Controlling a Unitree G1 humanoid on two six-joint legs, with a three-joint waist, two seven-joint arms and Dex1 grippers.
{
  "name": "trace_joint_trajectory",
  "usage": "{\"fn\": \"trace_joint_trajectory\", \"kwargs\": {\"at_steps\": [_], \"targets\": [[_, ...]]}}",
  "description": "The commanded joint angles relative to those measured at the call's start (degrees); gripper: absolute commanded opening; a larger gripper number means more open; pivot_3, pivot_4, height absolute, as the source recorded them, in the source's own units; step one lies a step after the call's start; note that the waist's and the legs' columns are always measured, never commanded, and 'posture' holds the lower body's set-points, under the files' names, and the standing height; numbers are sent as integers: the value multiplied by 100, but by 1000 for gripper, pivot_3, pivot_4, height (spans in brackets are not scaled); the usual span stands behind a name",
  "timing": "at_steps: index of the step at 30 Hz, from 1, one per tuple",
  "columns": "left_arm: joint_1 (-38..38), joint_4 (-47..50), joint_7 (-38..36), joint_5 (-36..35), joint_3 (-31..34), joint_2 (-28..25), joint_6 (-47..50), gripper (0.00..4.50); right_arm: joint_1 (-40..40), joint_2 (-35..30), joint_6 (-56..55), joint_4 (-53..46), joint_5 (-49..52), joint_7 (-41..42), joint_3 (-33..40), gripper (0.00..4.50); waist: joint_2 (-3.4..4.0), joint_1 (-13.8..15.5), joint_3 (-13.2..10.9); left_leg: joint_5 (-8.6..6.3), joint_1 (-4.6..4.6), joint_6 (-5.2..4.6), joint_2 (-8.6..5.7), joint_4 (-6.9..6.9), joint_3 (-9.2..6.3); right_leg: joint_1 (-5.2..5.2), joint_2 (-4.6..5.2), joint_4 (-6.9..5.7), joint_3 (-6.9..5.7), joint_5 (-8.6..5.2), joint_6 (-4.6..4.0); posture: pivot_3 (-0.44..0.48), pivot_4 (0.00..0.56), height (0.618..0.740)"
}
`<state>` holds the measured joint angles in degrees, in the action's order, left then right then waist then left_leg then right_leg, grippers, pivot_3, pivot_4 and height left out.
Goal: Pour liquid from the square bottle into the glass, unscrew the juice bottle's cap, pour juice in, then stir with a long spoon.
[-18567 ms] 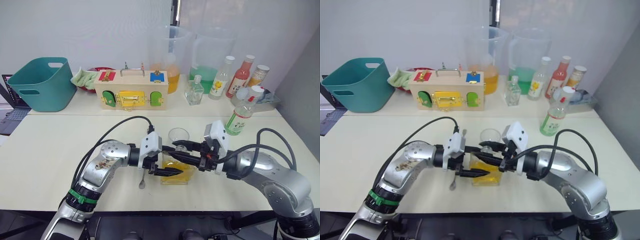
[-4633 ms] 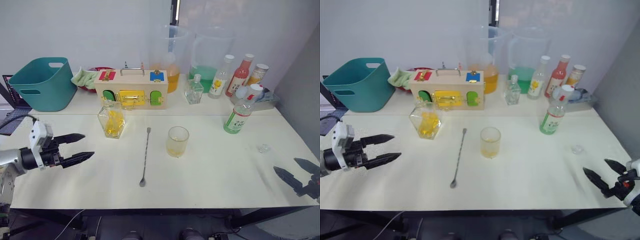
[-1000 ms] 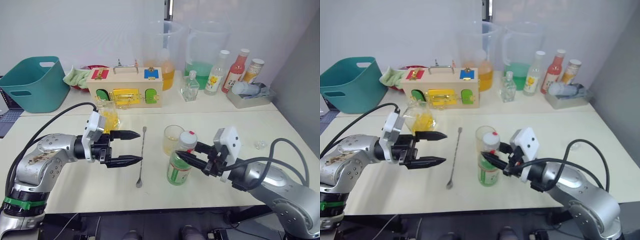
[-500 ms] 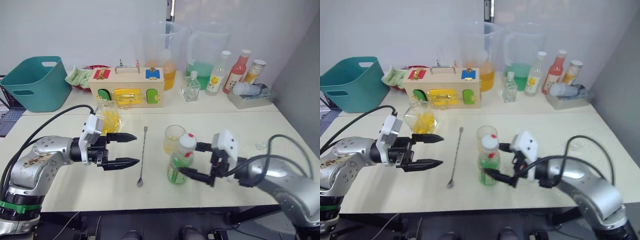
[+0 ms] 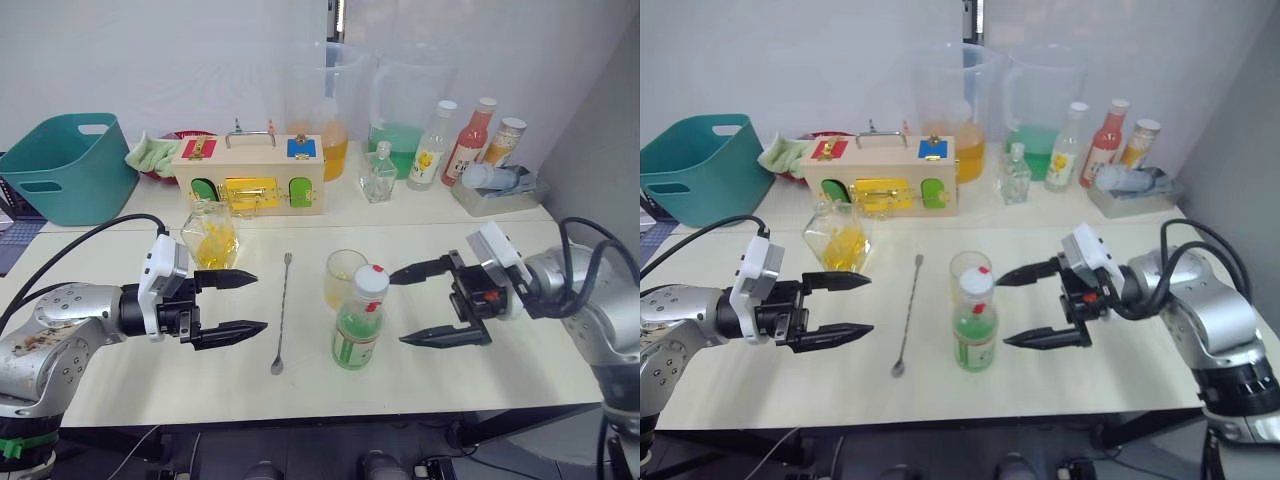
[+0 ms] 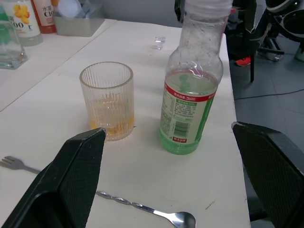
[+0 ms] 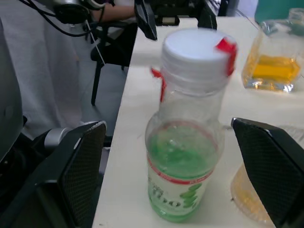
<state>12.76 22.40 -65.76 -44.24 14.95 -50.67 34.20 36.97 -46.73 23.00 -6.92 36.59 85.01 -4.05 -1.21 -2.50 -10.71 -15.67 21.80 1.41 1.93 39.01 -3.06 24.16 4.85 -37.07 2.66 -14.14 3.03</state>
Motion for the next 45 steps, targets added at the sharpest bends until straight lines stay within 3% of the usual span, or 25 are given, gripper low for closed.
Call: {"fn": "trace_joint_trajectory", "kwargs": {"at_steps": [1, 10, 14, 20, 29, 33, 37, 39, 45], "targets": [[-58, 291, 104, -200, 271, -100, 71, 4500, 212, 170, -399, 232, -231, 250, -93, 4476, 0, 10, 0, 0, 0, 0, 0, 0, 0, 1, 0, -1, 0, 0, 0, 0, 150, 740], [-289, 518, 306, -331, 451, -152, 149, 4500, 521, 651, -393, 523, -265, 589, -374, 4476, 0, 27, 0, 1, 5, 2, -2, 0, -2, 3, 1, -2, -1, 1, -2, 0, 150, 740], [-303, 585, 350, -328, 381, -187, 149, 4500, 572, 645, -391, 652, -303, 702, -406, 3454, 1, 26, 0, 1, 4, 3, -1, 0, -2, 4, 1, -2, -1, 2, -2, 0, 150, 740], [-181, 666, 435, -473, 289, -157, 219, 4500, 375, 608, -213, 365, -135, 597, -331, 1434, 1, 27, 0, 1, 4, 2, -1, -1, -3, 3, 1, -3, -2, 2, -2, 0, 150, 740], [-3, 449, 287, -373, -38, -72, 48, 4500, -149, 467, 128, -361, 15, -38, 36, 1421, 1, 38, 0, 1, 3, 2, -2, -2, -3, 2, 1, -4, -3, 2, -3, 0, 150, 740], [147, 305, 180, -342, -210, -17, -17, 4500, -559, 332, 726, -1109, 335, -888, 524, 1421, 1, 78, 0, 1, 6, 2, -3, -2, -7, 3, 1, -4, -5, 2, -3, 0, 150, 740], [566, -78, -73, -269, -500, 142, -110, 4500, -1236, 546, 1652, -2441, 865, -2778, 1244, 1421, 1, 138, 0, 1, 7, 3, -3, -1, -6, 5, 1, -6, -5, 2, -3, 0, 150, 740], [703, -196, -153, -221, -589, 198, -136, 4500, -1445, 569, 1897, -2842, 1022, -3300, 1414, 1421, 1, 158, 0, 2, 8, 4, -3, -1, -7, 4, 1, -6, -5, 2, -3, 0, 150, 740], [1433, -953, -702, 127, -1177, 477, -371, 4500, -2434, 1400, 2350, -4405, 1079, -5883, 1712, 1421, -2, 168, 2, 5, 10, 8, -5, 0, -7, 3, 0, -3, -4, 2, -3, 0, 150, 740]]}}
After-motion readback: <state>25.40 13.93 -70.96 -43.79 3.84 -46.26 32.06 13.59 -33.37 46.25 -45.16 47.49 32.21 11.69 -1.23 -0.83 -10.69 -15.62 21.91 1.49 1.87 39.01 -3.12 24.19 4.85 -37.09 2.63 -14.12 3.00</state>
